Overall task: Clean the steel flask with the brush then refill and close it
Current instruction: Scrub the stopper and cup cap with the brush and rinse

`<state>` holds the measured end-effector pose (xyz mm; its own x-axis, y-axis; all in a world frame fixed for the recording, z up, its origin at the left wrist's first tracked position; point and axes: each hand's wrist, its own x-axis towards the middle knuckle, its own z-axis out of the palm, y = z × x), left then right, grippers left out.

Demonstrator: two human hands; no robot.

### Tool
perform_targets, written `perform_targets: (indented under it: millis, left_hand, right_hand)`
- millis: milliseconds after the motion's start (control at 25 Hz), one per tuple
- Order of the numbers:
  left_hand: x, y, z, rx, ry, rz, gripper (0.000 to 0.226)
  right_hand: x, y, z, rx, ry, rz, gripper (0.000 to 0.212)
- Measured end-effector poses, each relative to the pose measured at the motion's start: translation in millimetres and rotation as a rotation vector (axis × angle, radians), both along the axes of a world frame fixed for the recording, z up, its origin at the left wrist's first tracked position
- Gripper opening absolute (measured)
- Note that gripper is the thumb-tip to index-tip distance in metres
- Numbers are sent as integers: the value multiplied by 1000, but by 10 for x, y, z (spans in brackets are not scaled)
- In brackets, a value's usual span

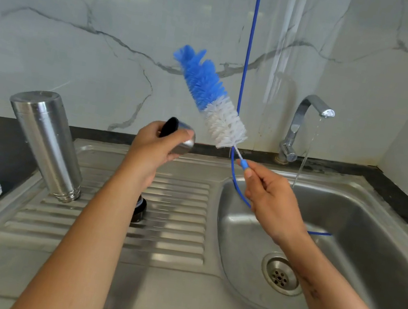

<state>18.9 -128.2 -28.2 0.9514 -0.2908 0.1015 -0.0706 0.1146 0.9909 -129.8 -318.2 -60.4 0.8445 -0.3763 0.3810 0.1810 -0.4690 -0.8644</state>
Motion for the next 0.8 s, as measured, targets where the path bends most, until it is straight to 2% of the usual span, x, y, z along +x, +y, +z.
perform_targets:
  millis: [40,160,240,400,800]
  left_hand:
    - [-12,10,-35,147,-55,29,44]
    - [-31,22,-111,527,-183,10,15]
    - [74,5,-161,742,-213,-43,8]
    - [272,-56,-284,1026,-202,-96,43]
    - [357,-212,-461,1134,-226,-151,54]
  right_hand:
    - [21,-31,-22,-4,-13,-9,26]
    - [57,-87,-101,-56,-4,-43,26]
    - [74,-93,-136,-101,0,-59,26]
    - [94,-107,-168,-140,-1,-84,28]
    - [118,-125,-204,-167,-6,-95,27]
